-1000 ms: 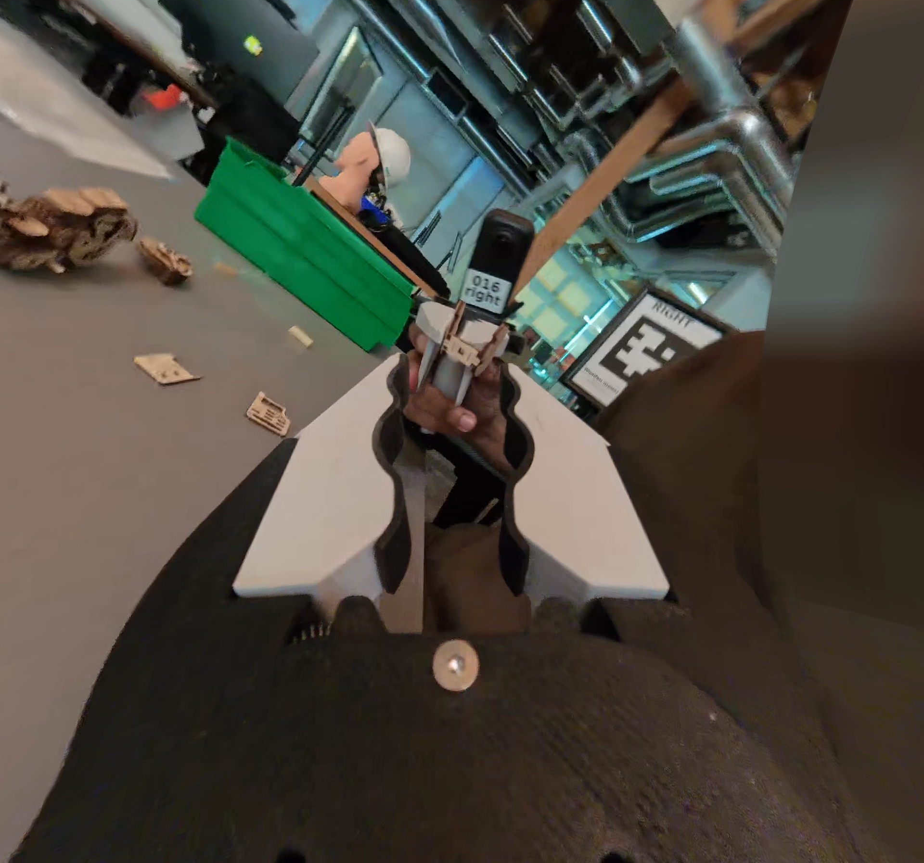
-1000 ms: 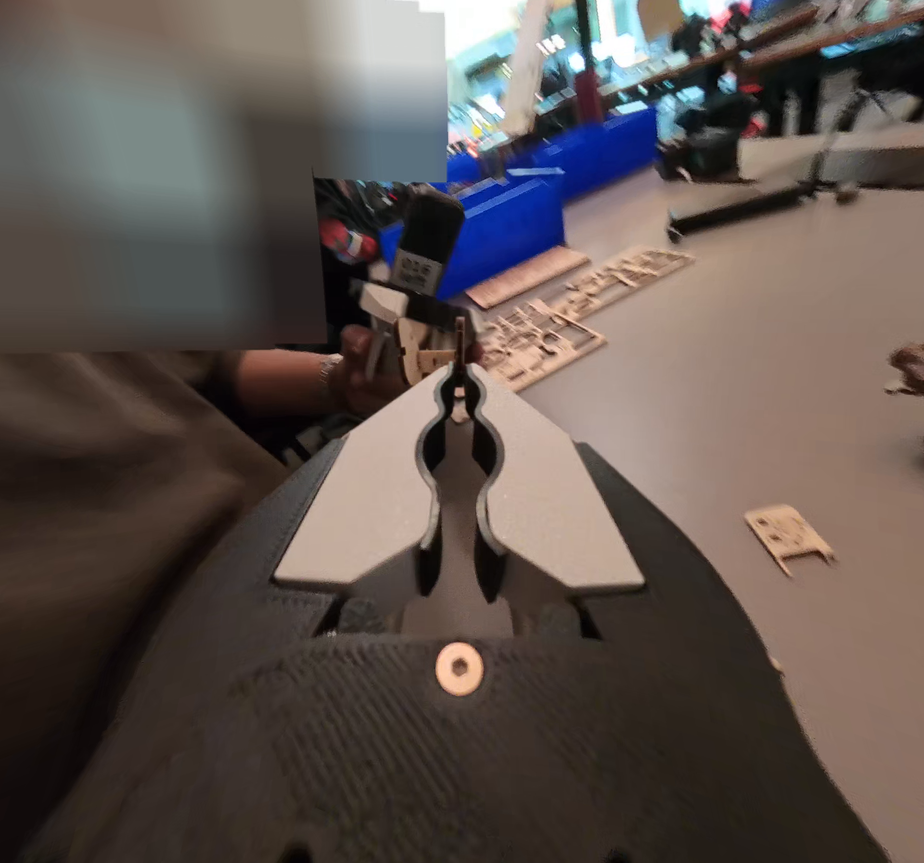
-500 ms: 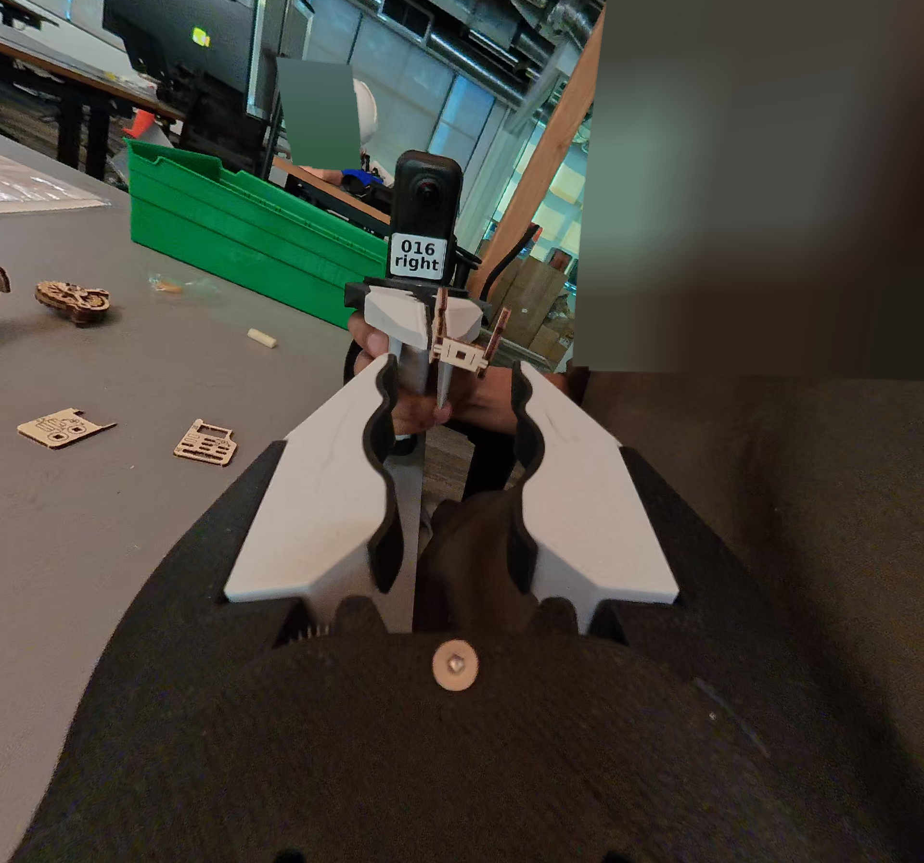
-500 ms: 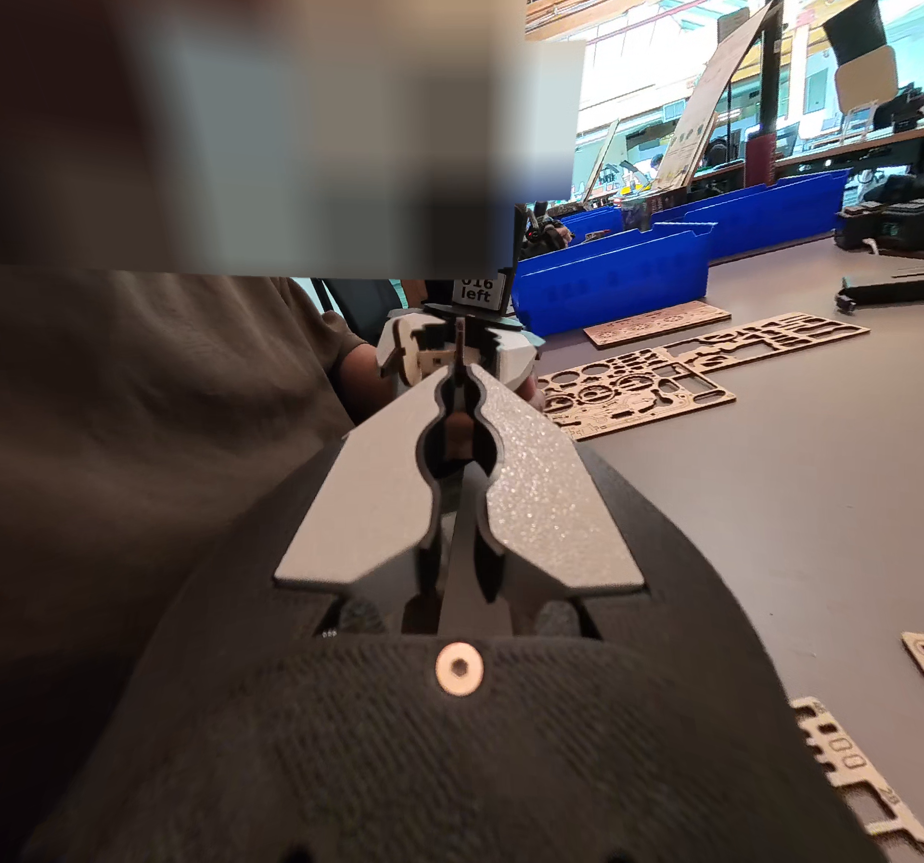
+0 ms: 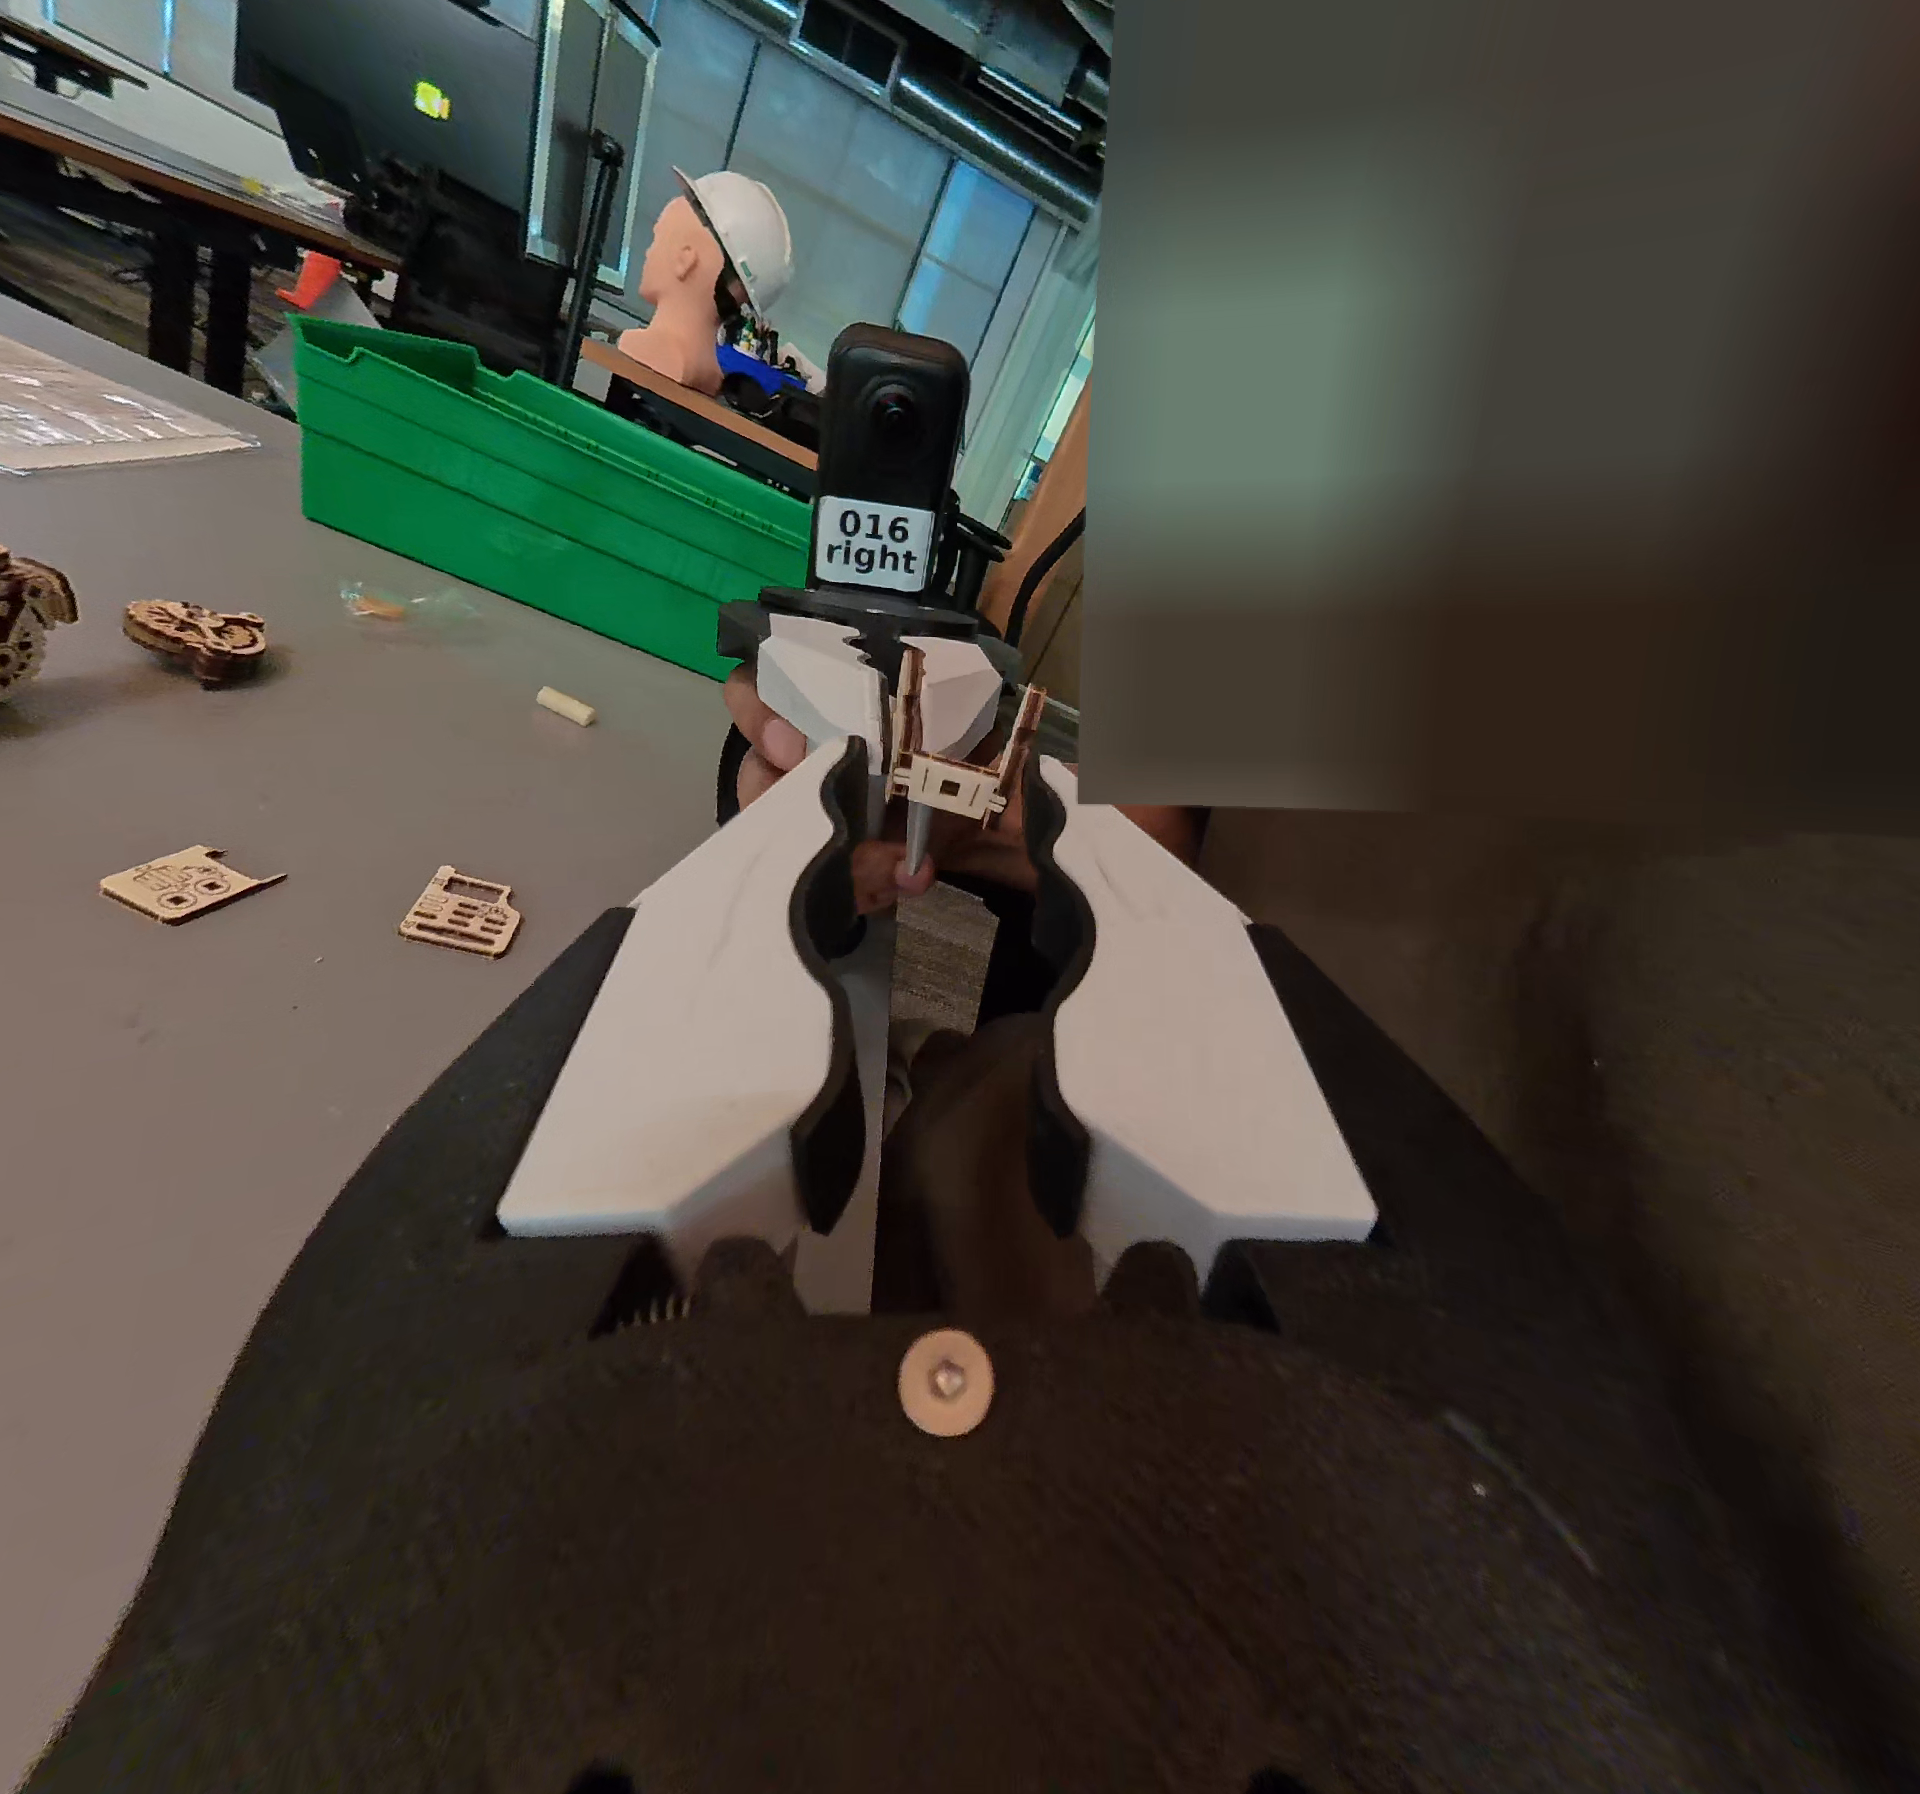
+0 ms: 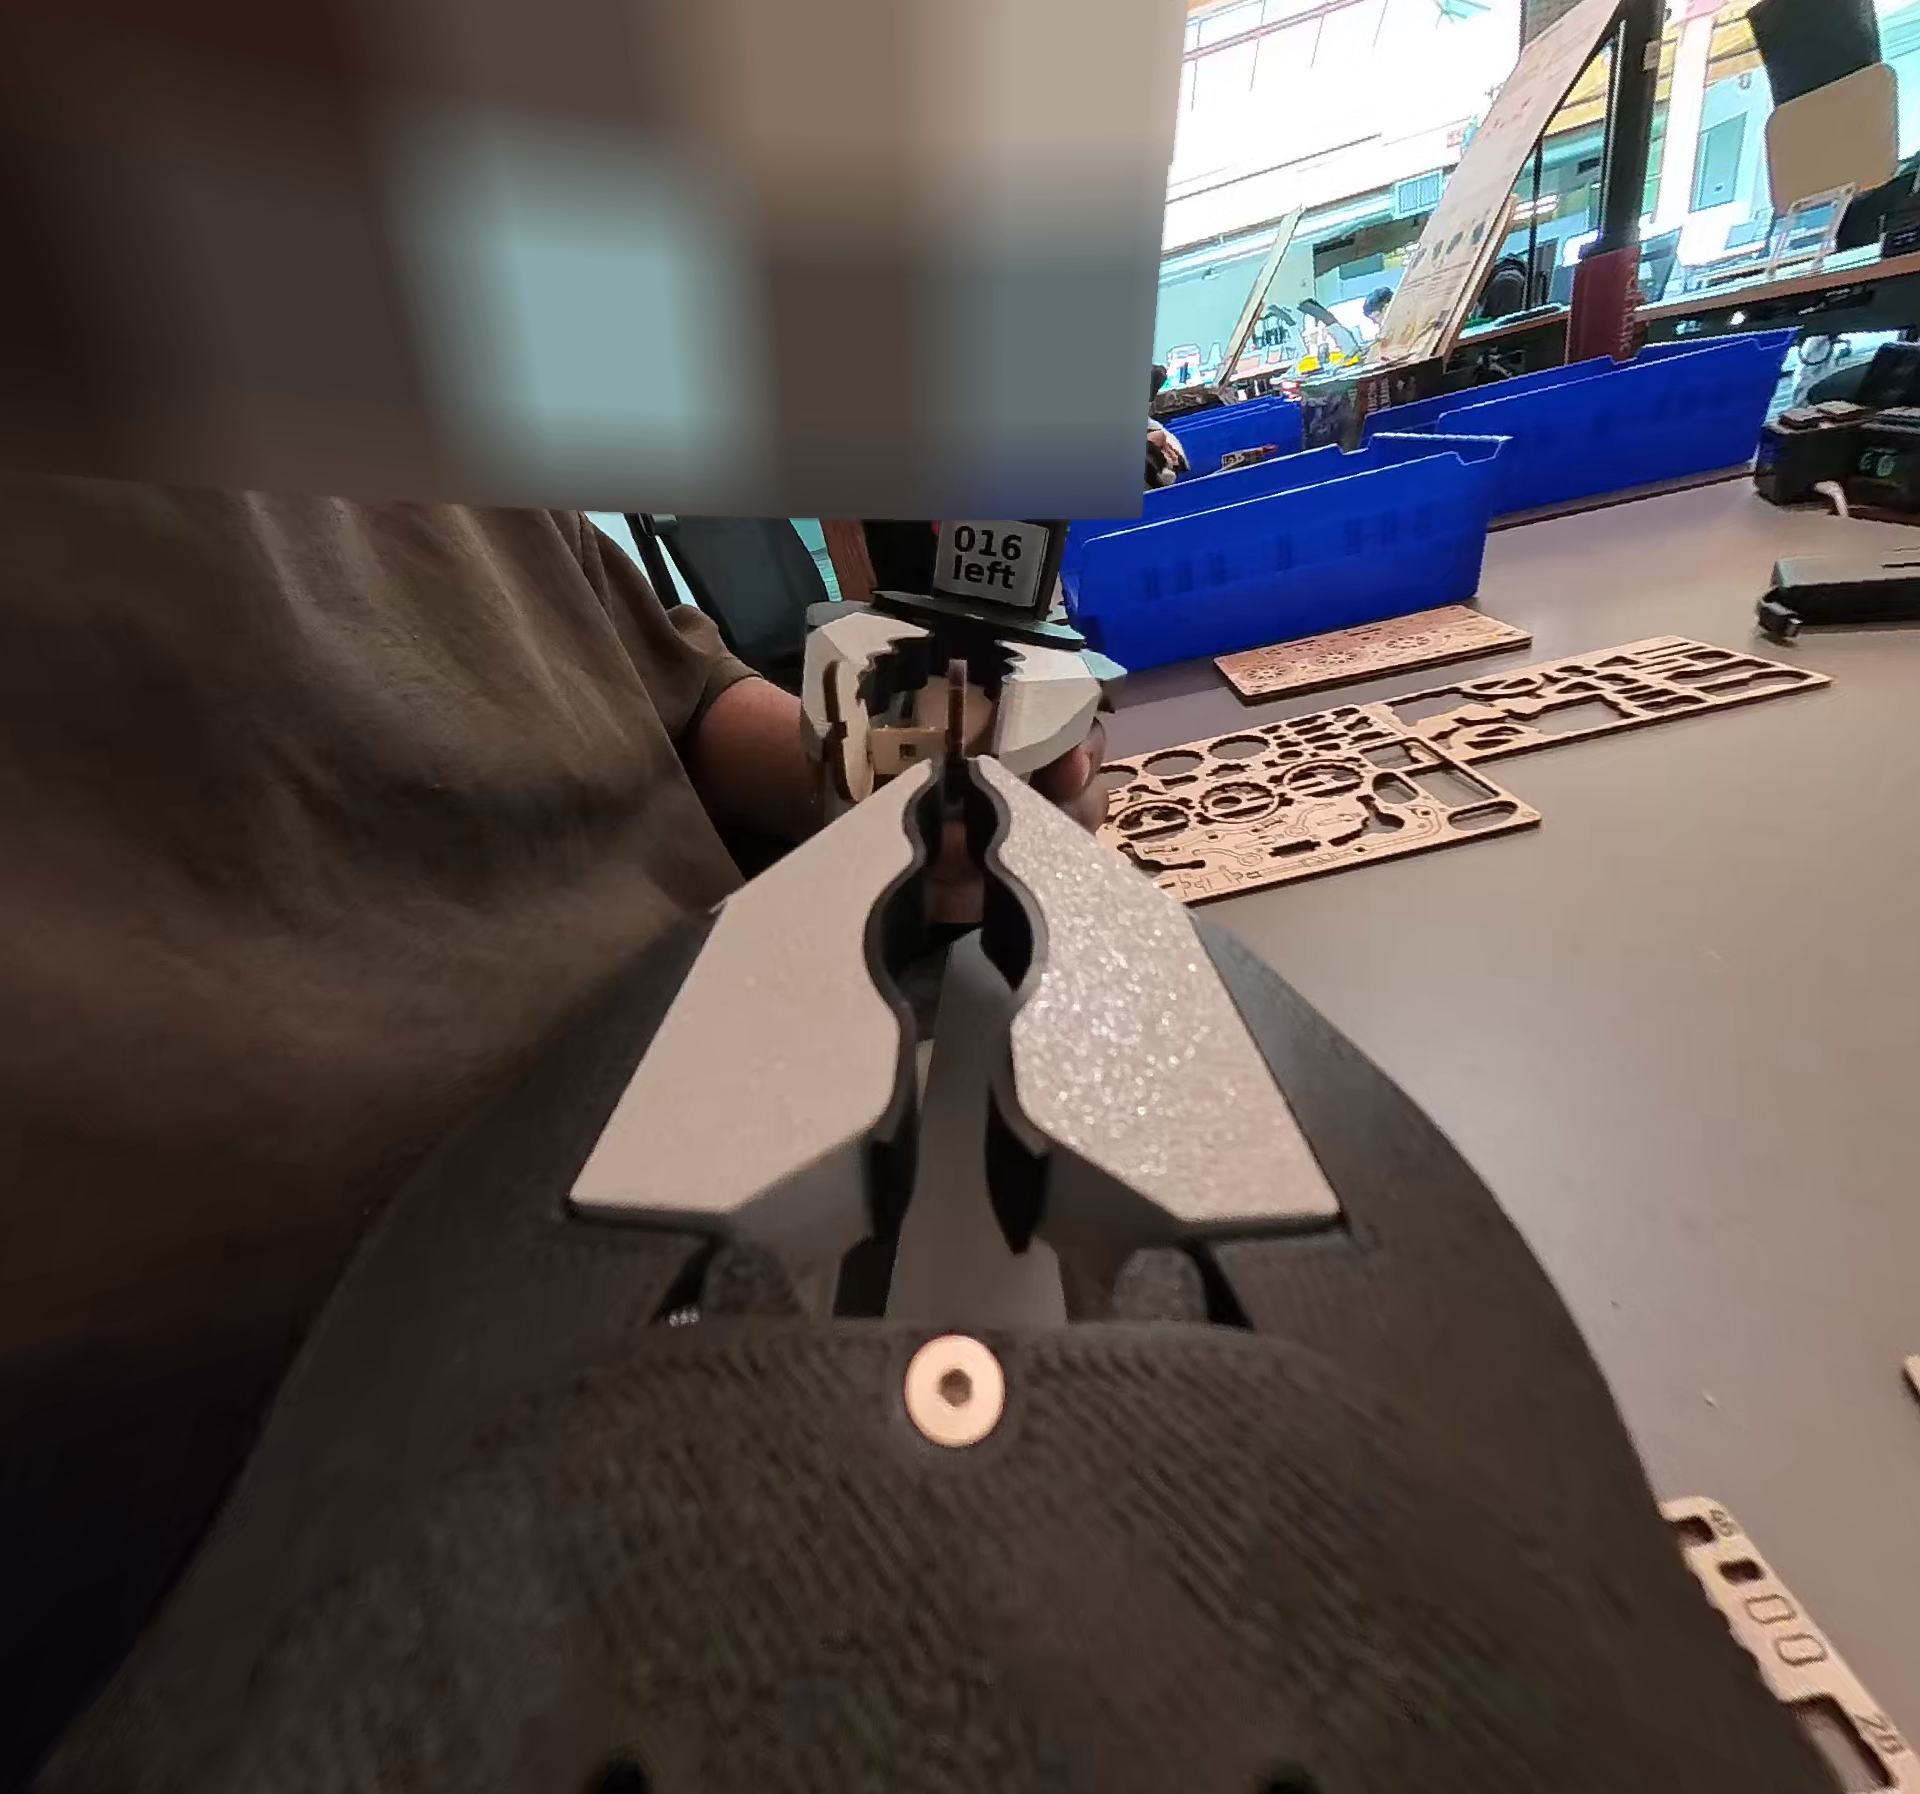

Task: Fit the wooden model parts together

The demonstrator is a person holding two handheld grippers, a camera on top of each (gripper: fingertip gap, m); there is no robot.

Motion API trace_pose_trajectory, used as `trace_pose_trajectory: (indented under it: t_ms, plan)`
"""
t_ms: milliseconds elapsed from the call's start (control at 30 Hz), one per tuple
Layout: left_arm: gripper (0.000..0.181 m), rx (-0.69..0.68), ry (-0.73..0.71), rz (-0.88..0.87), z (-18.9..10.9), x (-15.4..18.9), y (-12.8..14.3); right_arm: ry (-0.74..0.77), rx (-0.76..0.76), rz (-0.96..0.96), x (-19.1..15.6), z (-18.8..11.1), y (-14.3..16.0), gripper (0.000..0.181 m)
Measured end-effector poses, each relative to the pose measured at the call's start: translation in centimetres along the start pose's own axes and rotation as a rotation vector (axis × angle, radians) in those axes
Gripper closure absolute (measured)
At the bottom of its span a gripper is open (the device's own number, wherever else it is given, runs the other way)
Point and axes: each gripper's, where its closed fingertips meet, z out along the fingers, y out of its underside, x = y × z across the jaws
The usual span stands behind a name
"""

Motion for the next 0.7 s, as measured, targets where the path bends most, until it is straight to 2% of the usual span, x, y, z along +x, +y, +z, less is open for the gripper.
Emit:
trace_pose_trajectory:
  t_ms: [367, 533, 700]
  plan:
    - [0.153, -0.011, -0.007, 0.0, 0.1, -0.1, 0.2, 0.019, -0.011, -0.031, 0.0, -0.2, 0.2, 0.181]
    - [0.14, 0.021, 0.002, 0.04, -0.1, 0.6, -0.5, 0.013, 0.106, -0.204, -1.0, -0.8, -1.6, 0.181]
    - [0.144, 0.035, 0.035, 0.079, -0.5, 1.8, -0.6, 0.022, 0.11, -0.315, -1.7, -1.3, -1.9, 0.181]
